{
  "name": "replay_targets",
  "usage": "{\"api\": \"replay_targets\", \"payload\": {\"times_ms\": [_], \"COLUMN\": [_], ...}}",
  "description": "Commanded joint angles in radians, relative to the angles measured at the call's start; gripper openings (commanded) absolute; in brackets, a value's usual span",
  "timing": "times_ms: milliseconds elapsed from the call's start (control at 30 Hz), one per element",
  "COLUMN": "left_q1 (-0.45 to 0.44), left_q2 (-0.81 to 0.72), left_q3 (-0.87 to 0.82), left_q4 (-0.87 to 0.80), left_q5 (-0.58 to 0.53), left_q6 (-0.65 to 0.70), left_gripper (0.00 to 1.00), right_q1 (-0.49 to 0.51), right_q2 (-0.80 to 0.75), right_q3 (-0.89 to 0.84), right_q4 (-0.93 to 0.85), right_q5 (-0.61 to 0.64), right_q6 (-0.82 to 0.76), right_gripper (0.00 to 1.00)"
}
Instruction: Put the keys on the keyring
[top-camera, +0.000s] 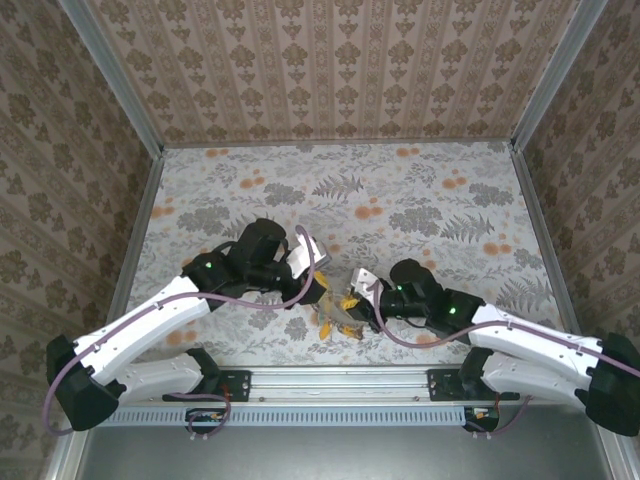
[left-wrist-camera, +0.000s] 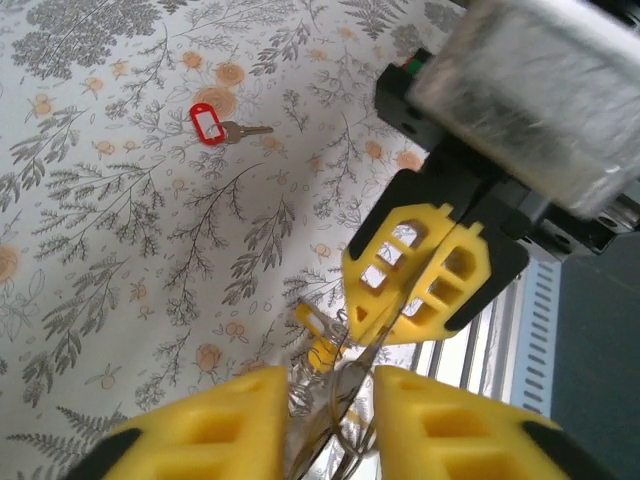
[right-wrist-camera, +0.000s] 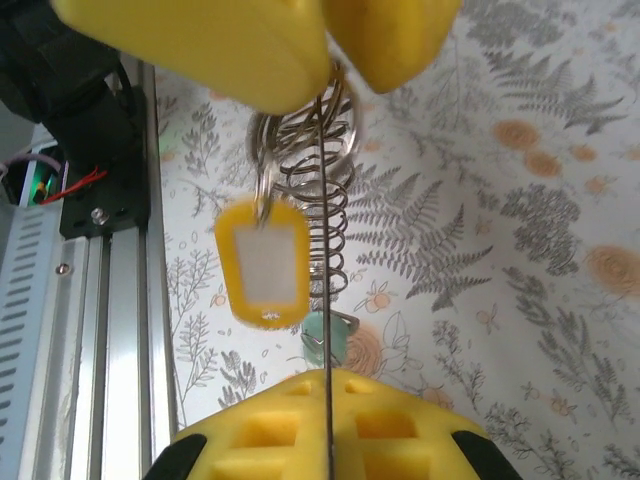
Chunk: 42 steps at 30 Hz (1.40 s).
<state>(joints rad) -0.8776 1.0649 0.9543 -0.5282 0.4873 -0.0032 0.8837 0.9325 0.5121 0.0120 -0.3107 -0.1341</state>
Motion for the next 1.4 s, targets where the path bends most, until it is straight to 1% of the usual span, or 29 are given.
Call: {"api": "replay_targets", "payload": {"times_ms": [0, 67, 167, 300, 533, 867, 1367], "left_q1": [0.048, 0.084, 0.104, 0.088, 0.048, 0.031, 0.028], "left_q2": [-0.055, -0.094, -0.125, -0.116, -0.119, -0.088, -0.102], "left_q3": [-0.005, -0.023, -0.04, -0.036, -0.045, -0.088, -0.085], "left_q4": [0.03, 0.04, 0.044, 0.033, 0.024, 0.132, 0.183], "left_q5": [0.053, 0.07, 0.075, 0.076, 0.054, 0.076, 0.117], "left_q6": [-0.061, -0.086, -0.106, -0.115, -0.132, -0.182, -0.228], "left_gripper": [0.4, 0.39, 0.34, 0.21, 0.11, 0.09, 0.08], "right_q1": [-0.003, -0.004, -0.005, -0.004, -0.005, -0.005, -0.005], "right_q2": [-0.06, -0.077, -0.083, -0.084, -0.099, -0.095, -0.091], "right_q3": [-0.036, -0.055, -0.073, -0.098, -0.127, -0.139, -0.15], "right_q4": [0.121, 0.142, 0.17, 0.224, 0.289, 0.346, 0.362], "right_q5": [0.028, 0.03, 0.036, 0.059, 0.087, 0.076, 0.088], "right_q6": [0.005, 0.013, 0.031, 0.064, 0.096, 0.115, 0.114], "right_gripper": [0.0, 0.0, 0.0, 0.0, 0.0, 0.0, 0.0]}}
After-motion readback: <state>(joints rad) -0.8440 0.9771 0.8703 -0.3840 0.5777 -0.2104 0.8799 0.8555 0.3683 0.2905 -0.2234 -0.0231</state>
